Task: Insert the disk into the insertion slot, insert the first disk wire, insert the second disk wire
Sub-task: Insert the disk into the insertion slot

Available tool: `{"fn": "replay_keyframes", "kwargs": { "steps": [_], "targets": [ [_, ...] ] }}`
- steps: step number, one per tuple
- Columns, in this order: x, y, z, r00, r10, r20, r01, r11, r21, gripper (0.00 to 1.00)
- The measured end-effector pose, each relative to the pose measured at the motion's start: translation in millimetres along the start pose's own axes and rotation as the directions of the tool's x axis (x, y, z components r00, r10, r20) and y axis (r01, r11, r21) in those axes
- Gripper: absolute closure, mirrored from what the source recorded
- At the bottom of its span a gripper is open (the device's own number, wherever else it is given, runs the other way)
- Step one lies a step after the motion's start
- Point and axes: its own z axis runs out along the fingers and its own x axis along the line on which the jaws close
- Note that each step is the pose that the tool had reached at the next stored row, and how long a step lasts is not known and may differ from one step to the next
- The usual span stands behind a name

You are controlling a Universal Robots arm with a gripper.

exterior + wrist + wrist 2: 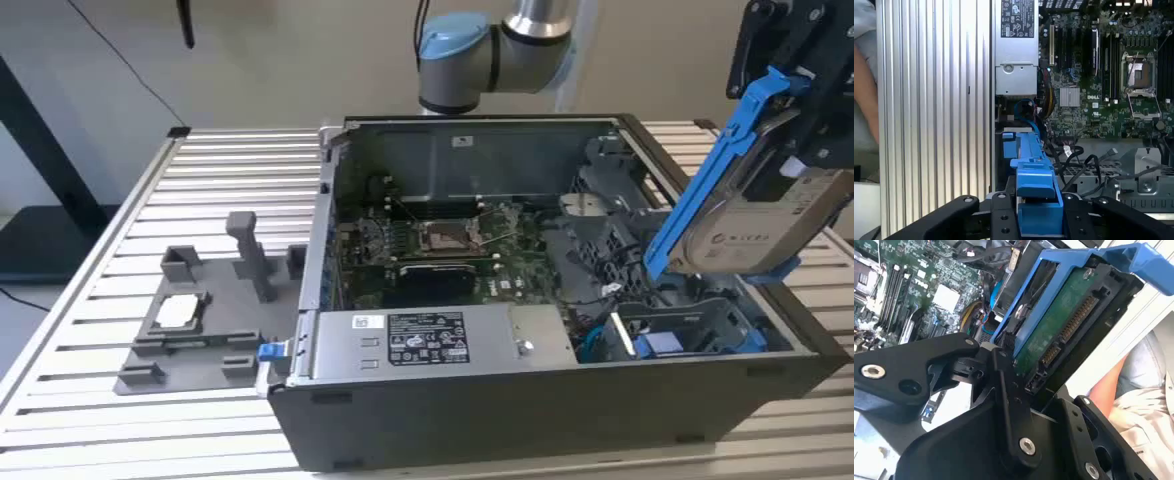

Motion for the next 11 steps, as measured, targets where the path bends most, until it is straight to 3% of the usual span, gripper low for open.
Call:
{"fn": "replay_keyframes", "kwargs": {
  "steps": [11],
  "targets": [
    [0.0, 0.0, 0.0, 1.0, 0.0, 0.0, 0.0, 1.0, 0.0, 0.67]
  ]
}}
